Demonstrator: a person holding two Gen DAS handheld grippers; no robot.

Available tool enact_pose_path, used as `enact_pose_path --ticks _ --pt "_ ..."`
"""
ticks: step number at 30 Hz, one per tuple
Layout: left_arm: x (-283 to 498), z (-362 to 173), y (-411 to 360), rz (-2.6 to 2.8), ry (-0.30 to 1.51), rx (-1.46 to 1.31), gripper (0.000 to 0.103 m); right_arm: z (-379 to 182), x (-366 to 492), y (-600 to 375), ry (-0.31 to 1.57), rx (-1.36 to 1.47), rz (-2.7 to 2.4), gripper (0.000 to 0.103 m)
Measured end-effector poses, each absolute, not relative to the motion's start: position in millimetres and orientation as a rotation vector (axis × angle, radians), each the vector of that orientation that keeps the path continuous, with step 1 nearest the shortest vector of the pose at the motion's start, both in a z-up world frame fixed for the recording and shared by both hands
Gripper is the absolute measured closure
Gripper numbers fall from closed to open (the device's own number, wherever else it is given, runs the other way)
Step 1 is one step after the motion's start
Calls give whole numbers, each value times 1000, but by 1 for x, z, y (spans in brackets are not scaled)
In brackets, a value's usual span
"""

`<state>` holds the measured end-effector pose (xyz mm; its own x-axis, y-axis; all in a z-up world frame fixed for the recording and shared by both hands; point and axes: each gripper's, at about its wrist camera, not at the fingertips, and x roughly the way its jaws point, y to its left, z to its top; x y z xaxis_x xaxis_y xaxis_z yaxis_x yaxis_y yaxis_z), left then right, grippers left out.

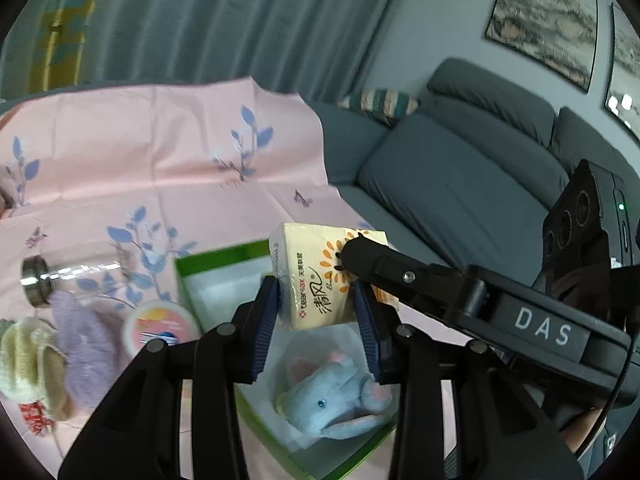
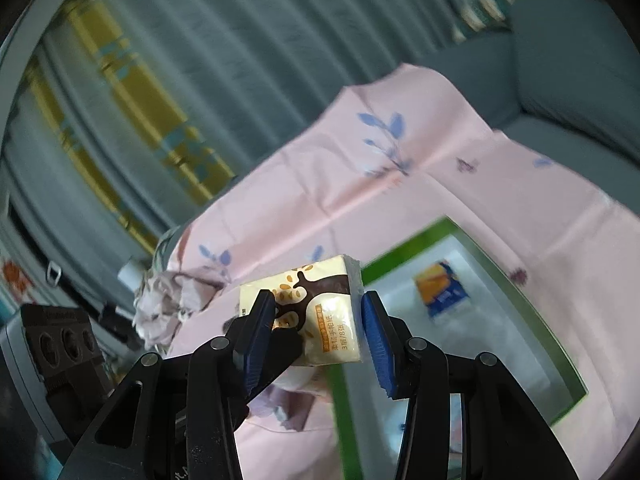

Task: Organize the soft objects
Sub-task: 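Carry the tree-print tissue pack with the left gripper into the green box, then open the left gripper to release the pack and withdraw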

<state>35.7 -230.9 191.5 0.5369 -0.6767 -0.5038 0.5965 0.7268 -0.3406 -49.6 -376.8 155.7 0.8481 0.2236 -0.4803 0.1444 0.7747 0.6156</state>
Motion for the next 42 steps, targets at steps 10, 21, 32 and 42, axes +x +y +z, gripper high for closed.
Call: enact_pose_path --ticks 10,21,32,42 --pt "44 160 -284 -796 790 -43 67 114 -56 -417 653 817 -73 57" --pt "56 136 -302 -779 886 -14 67 90 -48 -428 734 848 -161 62" --pt "62 126 -306 -744 944 -19 66 81 -44 -430 784 833 -206 72" --pt "60 125 -305 -738 941 -9 66 87 -45 -426 780 773 -247 82"
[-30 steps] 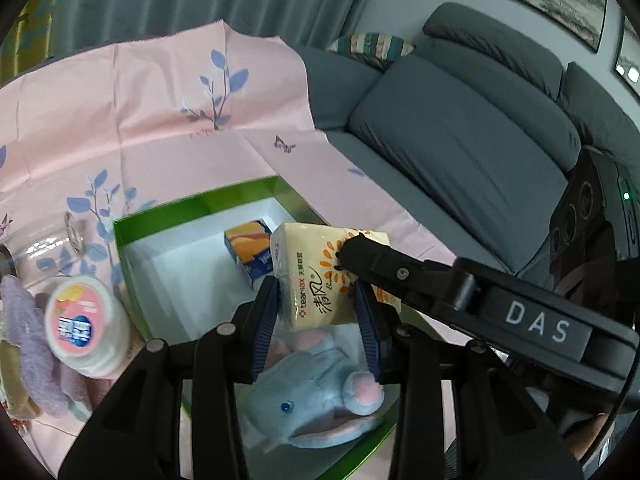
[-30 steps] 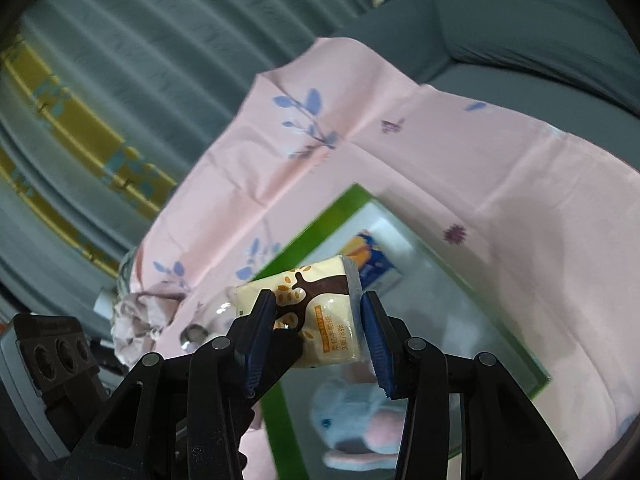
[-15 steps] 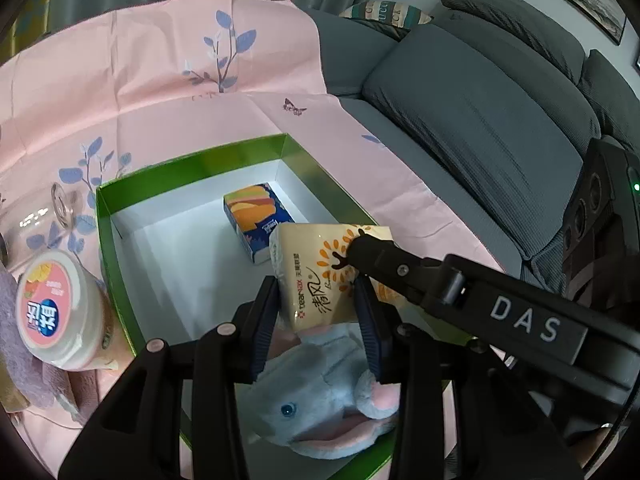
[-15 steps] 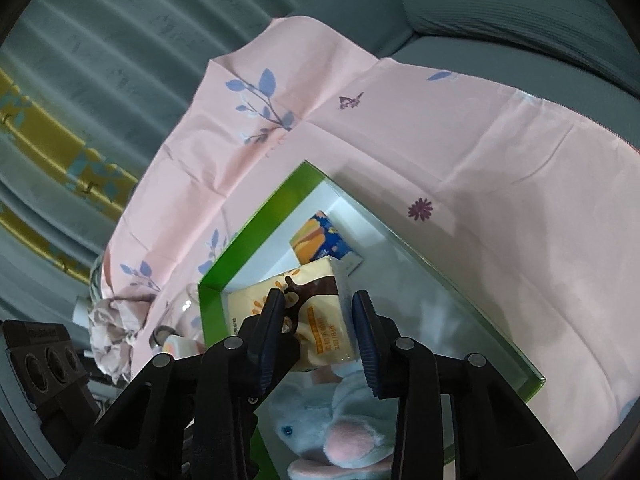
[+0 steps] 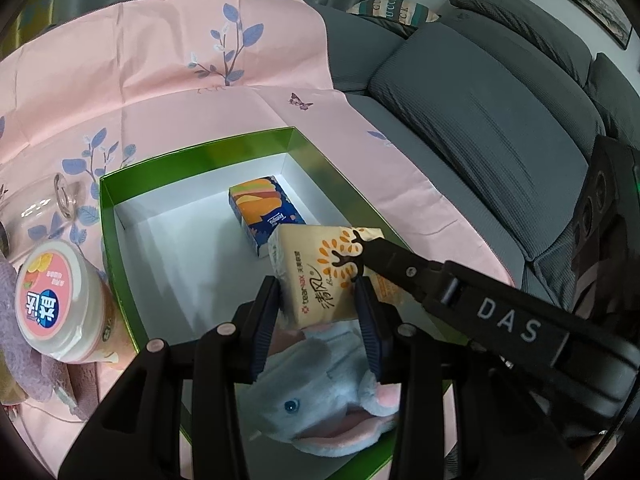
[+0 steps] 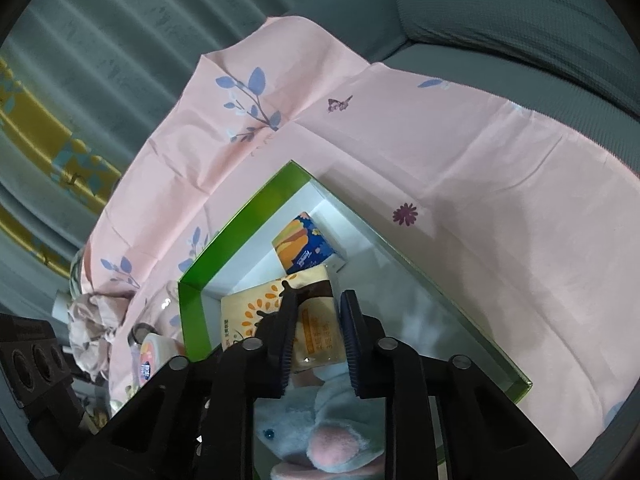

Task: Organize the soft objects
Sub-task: 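Open the left gripper to release the pack and withdraw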

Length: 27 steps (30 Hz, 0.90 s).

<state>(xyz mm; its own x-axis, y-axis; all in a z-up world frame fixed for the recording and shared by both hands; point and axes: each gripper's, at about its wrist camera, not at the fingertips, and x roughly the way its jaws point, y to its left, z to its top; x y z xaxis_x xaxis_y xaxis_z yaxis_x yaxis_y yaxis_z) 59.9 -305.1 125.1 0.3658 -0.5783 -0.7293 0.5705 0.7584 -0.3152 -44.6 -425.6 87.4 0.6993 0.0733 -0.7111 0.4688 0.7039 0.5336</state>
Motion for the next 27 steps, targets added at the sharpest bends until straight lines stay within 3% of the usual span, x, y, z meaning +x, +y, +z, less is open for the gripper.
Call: enact_pose_path --ticks 3,10,15,16,19,21,23,27 --pt "56 128 -300 -745 929 -9 66 92 -46 -424 763 755 -251 87" --pt "50 147 -277 -738 872 -34 63 109 -50 -414 720 718 -231 87" --pt "43 160 -248 -712 824 -54 44 126 -55 -402 707 670 -237 85" --pt "41 163 -238 -704 812 -64 42 128 -55 -400 709 663 -239 82" --pt "37 170 -216 -681 798 -93 27 137 -56 -390 693 637 -228 57" --pt "35 174 -200 -666 785 -113 23 143 -55 -383 683 633 -210 36" --pt "32 177 -184 -645 775 -131 18 147 -53 -376 681 627 -206 21" --pt "26 182 -149 -580 745 -159 13 155 -44 -352 698 561 -181 18"
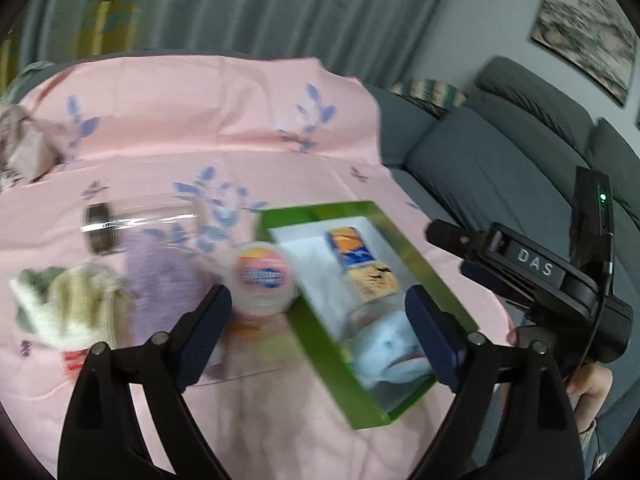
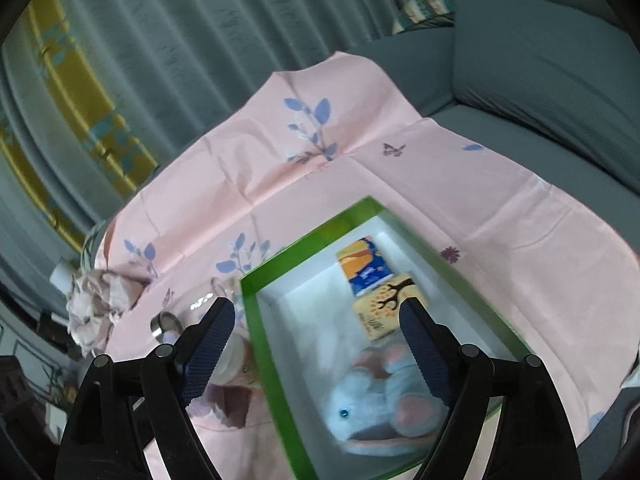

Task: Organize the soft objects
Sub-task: 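Open the left gripper to release the pack and withdraw, then reach the right gripper to the lavender mesh bath puff and close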

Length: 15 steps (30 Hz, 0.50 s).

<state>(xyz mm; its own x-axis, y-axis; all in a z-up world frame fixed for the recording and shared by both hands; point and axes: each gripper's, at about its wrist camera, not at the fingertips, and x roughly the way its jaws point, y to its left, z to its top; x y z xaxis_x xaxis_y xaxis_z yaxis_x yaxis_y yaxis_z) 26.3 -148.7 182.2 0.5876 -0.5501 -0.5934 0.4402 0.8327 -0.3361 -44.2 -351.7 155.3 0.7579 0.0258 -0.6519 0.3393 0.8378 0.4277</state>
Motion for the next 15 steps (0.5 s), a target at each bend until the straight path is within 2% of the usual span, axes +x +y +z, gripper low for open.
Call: enact_pose_path --ticks 2,4,10,15 --pt "22 185 -128 -548 736 -182 12 158 -44 -341 701 536 -167 17" --pt "17 188 -109 -532 726 -206 1 162 -43 -331 701 513 -154 15" --pt "4 189 -42 -398 694 -228 1 172 -36 -295 700 464 -61 15" --pt "2 162 19 -264 720 -290 1 171 -22 -254 749 422 63 15"
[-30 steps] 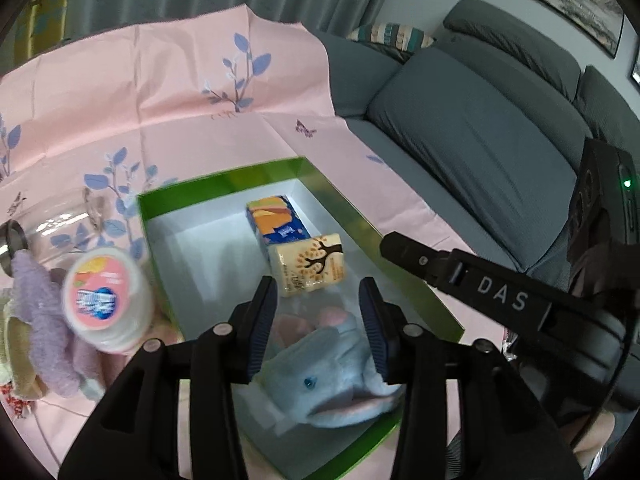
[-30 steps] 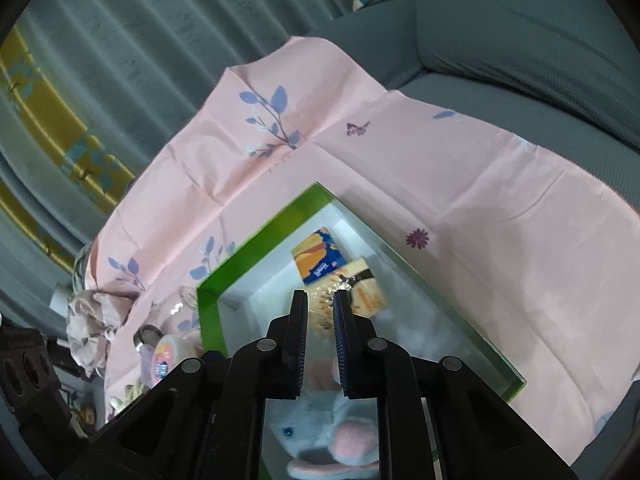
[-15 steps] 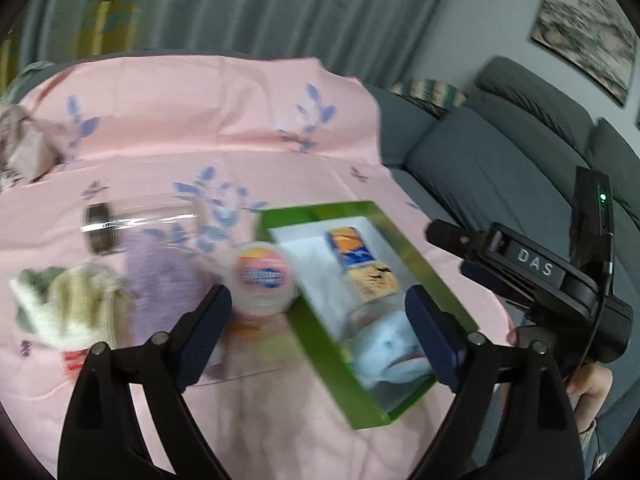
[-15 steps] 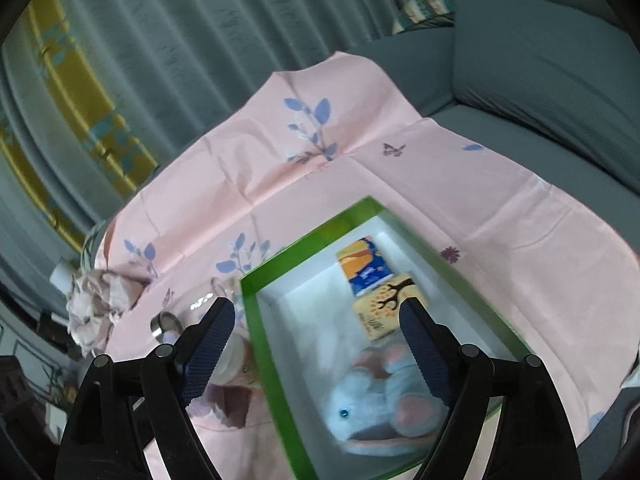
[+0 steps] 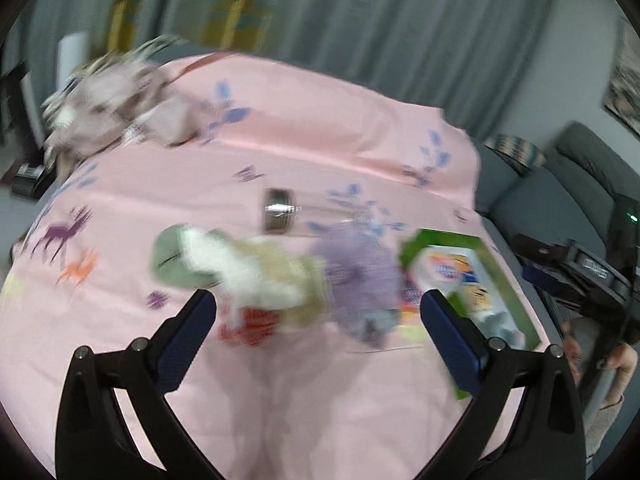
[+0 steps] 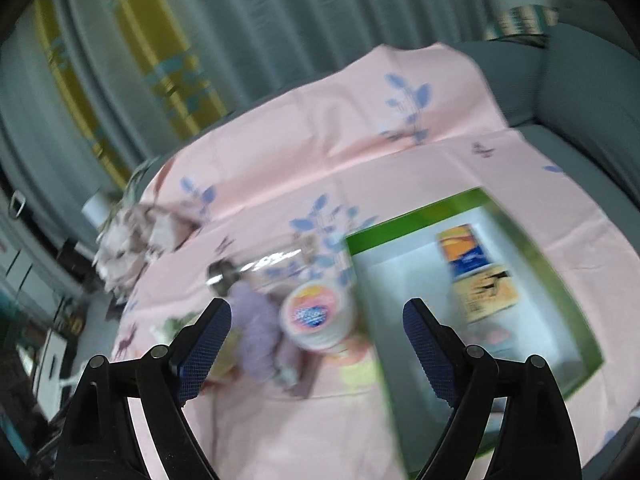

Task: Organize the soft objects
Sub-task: 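Reach the right gripper to the lavender mesh bath puff and close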

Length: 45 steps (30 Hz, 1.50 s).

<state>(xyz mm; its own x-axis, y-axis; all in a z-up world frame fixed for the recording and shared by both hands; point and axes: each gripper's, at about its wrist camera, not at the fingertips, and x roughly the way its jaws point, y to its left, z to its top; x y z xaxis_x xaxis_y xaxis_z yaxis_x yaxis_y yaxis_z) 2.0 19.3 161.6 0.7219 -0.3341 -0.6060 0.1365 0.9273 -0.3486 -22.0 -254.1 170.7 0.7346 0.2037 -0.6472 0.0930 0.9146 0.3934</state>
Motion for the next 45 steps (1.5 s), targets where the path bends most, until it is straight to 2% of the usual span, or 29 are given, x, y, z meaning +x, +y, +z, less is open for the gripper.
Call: enact_pose_path --ticks 8,15,22,23,25,28,29,30,33,45 --pt "26 101 81 -63 857 -378 3 165 16 -174 858 239 198 15" --pt "28 101 85 -72 855 -393 2 130 101 -111 1115 -6 151 15" --pt "27 101 77 -67 853 -365 2 91 134 -98 1183 -211 -13 15" --pt "27 102 75 -82 850 -359 2 87 136 -98 1193 -216 -8 17" --pt "25 103 72 -91 844 -351 2 82 138 -95 1216 -243 8 30" --pt "24 103 69 -81 843 -343 2 78 136 -88 1219 -299 57 59" --pt "24 102 68 -80 846 -342 2 77 134 -88 1219 -302 74 77" --pt "24 102 67 -85 848 -340 2 78 131 -88 1213 -300 84 83" --pt "23 104 63 -99 839 -327 2 90 124 -91 1164 -280 103 87" --pt "20 105 57 -90 831 -298 2 193 37 -110 848 70 341 87"
